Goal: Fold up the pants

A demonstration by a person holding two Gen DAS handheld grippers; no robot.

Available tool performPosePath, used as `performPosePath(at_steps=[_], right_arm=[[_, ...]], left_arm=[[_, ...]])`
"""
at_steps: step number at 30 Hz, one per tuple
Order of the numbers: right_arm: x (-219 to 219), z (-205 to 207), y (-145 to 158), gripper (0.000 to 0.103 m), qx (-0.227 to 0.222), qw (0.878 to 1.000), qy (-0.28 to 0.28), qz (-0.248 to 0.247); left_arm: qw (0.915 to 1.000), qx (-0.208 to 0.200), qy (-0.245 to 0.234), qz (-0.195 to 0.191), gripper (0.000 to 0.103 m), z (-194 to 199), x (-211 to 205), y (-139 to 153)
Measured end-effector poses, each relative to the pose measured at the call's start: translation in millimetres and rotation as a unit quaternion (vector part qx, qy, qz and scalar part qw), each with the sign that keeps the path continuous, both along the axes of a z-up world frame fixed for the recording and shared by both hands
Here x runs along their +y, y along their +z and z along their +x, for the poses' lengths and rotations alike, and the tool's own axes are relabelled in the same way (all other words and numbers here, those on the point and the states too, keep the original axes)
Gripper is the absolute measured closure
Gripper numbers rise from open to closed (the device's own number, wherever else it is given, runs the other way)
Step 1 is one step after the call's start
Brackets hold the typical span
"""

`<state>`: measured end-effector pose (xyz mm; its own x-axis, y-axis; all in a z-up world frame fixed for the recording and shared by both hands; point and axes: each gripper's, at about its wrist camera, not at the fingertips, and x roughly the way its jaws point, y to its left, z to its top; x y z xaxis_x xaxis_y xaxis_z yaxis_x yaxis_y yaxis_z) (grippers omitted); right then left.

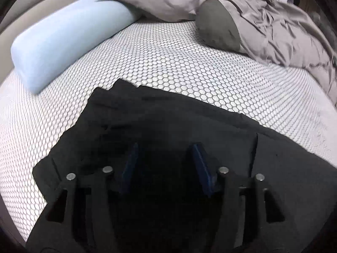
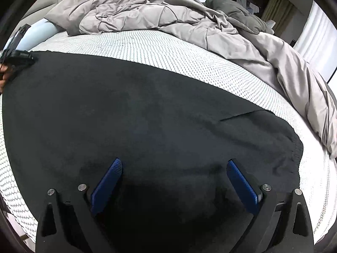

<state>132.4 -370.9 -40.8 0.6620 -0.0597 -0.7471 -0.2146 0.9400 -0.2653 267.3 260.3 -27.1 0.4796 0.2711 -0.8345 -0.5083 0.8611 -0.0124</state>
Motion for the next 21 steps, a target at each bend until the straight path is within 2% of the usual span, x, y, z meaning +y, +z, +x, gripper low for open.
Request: performPosePath(at_steps=[2,5,8,9,12,14,17,18,19,20,21], right_arm=[[-13.4,2.8,-1.4,0.002,0.01,1.0,-0.018,0.012],[-32.2,2.5,2.3,0.002,0.013,0.999,-0.039,0.032],[-38.3,-5.1,12.5,0.002,0.004,0.998,-0.023,0.06],[-38.1,-7.4,14.0,0.002,0.006,0.998,-0.015,0.068],[-32.9,-16.2,12.2,0.002,0.014,0.998,0.016,0.058],[-36.6,-20.2,5.1,0.002,0.019,0.999,0.018,0.025],[-81.9,-27.1,2.9,0.003,0.023,0.997,-0.028,0.071],[-107.9,-35.7,6.7,0.007,0.011,0.994,-0.049,0.098],[-122.9,-42.8,9.8,0.018,0.006,0.99,-0.05,0.13],[-135.3,-49.5,12.6,0.024,0.0,0.987,-0.054,0.153],[-150.9,-60.6,16.3,0.024,-0.016,0.984,-0.085,0.158]], left_arm=[[0.9993,-0.017,-0.026,-0.021,0.055,-11.6,-12.2,13.1],[0.9948,-0.064,-0.078,-0.014,0.055,-40.2,-52.1,45.1],[0.9854,-0.101,-0.134,-0.025,0.038,-57.5,-103.9,61.9],[0.9794,-0.11,-0.165,-0.037,0.034,-69.5,-130.3,61.5],[0.9642,-0.095,-0.244,-0.044,0.027,-70.1,-197.4,53.1],[0.9465,-0.067,-0.314,-0.029,0.025,-68.0,-249.4,41.8],[0.9316,-0.035,-0.362,0.001,0.025,-72.4,-301.2,22.8],[0.9263,-0.026,-0.376,0.014,0.025,-77.6,-315.4,17.5],[0.921,-0.019,-0.388,0.024,0.025,-90.2,-332.2,12.6],[0.9178,-0.013,-0.396,0.031,0.025,-91.2,-339.7,8.1],[0.9162,-0.007,-0.398,0.042,0.024,-92.8,-348.5,2.1]])
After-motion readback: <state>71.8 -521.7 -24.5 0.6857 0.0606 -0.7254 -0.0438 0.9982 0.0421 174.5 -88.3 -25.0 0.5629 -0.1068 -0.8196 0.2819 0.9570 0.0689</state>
